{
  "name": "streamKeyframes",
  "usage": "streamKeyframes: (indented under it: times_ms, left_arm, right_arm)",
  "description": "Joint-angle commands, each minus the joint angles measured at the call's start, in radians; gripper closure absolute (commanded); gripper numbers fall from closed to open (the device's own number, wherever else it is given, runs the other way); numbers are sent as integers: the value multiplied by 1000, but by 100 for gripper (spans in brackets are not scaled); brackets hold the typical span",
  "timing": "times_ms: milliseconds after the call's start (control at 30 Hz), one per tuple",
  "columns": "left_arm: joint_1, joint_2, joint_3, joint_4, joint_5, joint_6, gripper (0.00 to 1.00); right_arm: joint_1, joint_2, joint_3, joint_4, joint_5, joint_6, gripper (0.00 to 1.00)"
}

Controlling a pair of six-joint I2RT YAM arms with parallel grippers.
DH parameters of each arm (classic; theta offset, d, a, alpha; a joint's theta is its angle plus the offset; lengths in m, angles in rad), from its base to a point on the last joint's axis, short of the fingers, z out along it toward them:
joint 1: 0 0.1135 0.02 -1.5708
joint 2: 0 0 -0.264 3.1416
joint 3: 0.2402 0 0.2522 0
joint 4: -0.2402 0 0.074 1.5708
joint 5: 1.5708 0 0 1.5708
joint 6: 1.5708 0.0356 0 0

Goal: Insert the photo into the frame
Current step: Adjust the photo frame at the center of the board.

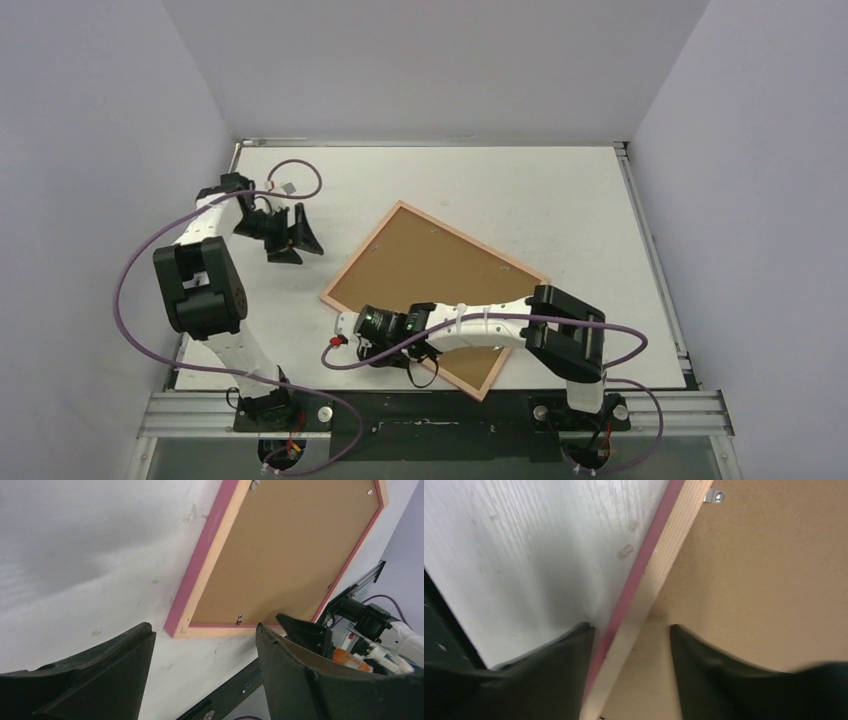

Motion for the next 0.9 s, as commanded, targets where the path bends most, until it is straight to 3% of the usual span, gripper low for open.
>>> streamKeyframes:
  times_ms: [0, 33, 167, 267, 400, 533, 633, 867]
  left_arm:
    - [-116, 64, 103, 89, -4, -63, 28]
    - [-131, 83, 114, 95, -6, -67, 28]
    - [-164, 132, 134, 115, -26, -72, 33]
    - [-167, 146, 125, 140, -39, -65, 43]
    - [-189, 157, 108, 150, -35, -35, 51]
    - [-216, 167, 97, 155, -33, -14, 54]
    - [-232, 181, 102, 160, -38, -7, 57]
    - [-248, 199, 92, 216, -68, -45, 60]
  right_arm:
    - [-31, -50, 50, -45, 68, 22, 13]
    - [-38, -53, 55, -44, 76, 42, 6]
    - [-114, -151, 23, 26, 67, 193, 10]
    - [-198, -304, -59, 115, 136, 466, 10]
    - [-317, -392, -110, -85, 306, 862, 10]
    - [-400, -447, -173, -291, 372, 1077, 10]
    - [-470, -531, -261, -355, 359, 1173, 10]
    - [-659, -781, -527, -275, 234, 1252, 10]
